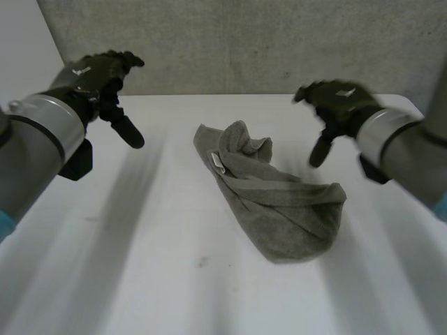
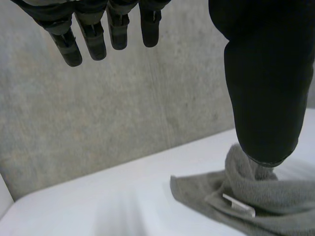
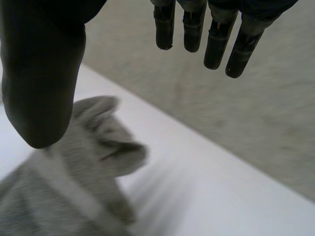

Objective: Fold the towel.

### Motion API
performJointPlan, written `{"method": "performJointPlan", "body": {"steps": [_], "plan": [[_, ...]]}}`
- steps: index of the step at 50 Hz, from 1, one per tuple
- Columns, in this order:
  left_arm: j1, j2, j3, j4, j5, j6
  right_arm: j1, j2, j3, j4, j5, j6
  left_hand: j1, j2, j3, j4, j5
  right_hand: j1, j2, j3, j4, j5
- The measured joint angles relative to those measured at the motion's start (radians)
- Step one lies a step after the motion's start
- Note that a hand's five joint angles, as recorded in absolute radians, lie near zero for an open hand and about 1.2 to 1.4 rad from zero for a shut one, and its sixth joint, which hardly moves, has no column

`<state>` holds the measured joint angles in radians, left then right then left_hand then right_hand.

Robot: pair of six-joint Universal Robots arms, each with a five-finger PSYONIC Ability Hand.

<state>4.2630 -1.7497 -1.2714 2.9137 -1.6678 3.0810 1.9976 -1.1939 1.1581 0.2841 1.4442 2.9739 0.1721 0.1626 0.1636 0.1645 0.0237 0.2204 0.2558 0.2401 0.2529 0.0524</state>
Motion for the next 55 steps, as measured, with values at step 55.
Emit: {"method": "performJointPlan", "body": {"steps": [55], "plan": [[0.023,-0.184,-0.027,0.165,-0.001,0.012,0.147,0.046,-0.102,0.150,0.053,-0.280,0.000,0.000,0.000,0.000,0.000,1.082,1.000,1.055,1.083,1.055]]}}
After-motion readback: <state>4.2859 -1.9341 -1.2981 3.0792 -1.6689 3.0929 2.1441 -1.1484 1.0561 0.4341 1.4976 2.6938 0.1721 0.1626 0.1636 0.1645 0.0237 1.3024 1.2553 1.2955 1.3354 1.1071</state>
